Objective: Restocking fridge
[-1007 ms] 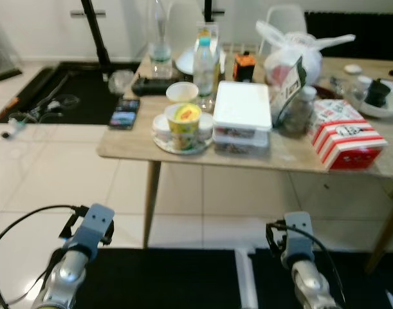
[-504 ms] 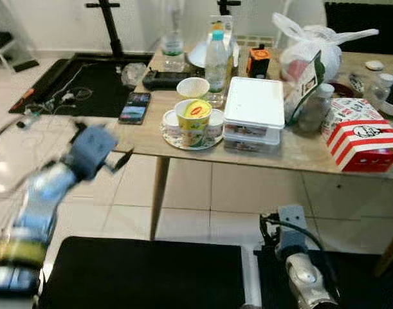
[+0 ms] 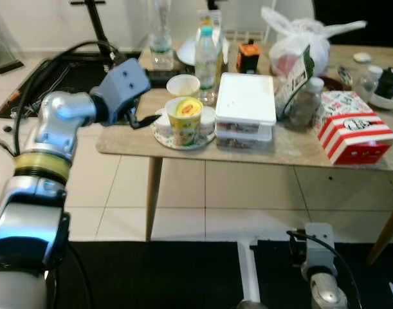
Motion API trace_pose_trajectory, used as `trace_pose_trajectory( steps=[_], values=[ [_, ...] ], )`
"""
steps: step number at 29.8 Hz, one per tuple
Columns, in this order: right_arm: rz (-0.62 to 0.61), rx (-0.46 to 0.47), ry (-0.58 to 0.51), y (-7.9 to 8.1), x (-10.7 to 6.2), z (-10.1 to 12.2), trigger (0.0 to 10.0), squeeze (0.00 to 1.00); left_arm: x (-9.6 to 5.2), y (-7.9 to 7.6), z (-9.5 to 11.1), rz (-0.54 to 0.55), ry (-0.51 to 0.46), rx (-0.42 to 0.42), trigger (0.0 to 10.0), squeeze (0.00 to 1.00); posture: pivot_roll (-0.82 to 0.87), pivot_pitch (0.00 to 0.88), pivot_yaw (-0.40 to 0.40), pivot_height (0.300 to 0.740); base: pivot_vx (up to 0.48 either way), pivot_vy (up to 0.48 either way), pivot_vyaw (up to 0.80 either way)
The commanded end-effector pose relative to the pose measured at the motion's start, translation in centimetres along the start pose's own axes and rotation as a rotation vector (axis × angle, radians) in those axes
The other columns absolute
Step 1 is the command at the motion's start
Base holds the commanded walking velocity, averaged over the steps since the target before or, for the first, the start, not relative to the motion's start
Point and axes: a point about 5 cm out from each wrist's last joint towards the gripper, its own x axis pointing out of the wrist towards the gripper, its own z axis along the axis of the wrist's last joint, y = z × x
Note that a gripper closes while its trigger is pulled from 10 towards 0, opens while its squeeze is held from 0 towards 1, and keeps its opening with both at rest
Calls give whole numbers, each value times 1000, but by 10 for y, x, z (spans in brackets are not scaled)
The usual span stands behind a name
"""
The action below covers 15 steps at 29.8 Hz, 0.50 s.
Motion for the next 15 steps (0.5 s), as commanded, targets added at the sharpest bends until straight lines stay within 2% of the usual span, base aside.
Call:
trace_pose_trajectory(
  steps=[1, 5, 15],
  values=[
    [1, 17, -17, 3, 1, 5, 10000, 0, 15, -8, 2, -45, 27, 9, 10000, 0, -5, 49, -5, 740, 0, 0, 0],
    [6, 16, -28, 4, 2, 7, 10000, 0, 27, -15, 6, -109, 44, 28, 10000, 0, -16, 46, -8, 740, 0, 0, 0],
    [4, 8, -22, 0, 1, 4, 10000, 0, 38, -10, 24, -62, 8, 73, 10000, 0, -23, 38, -9, 740, 0, 0, 0]
  ],
)
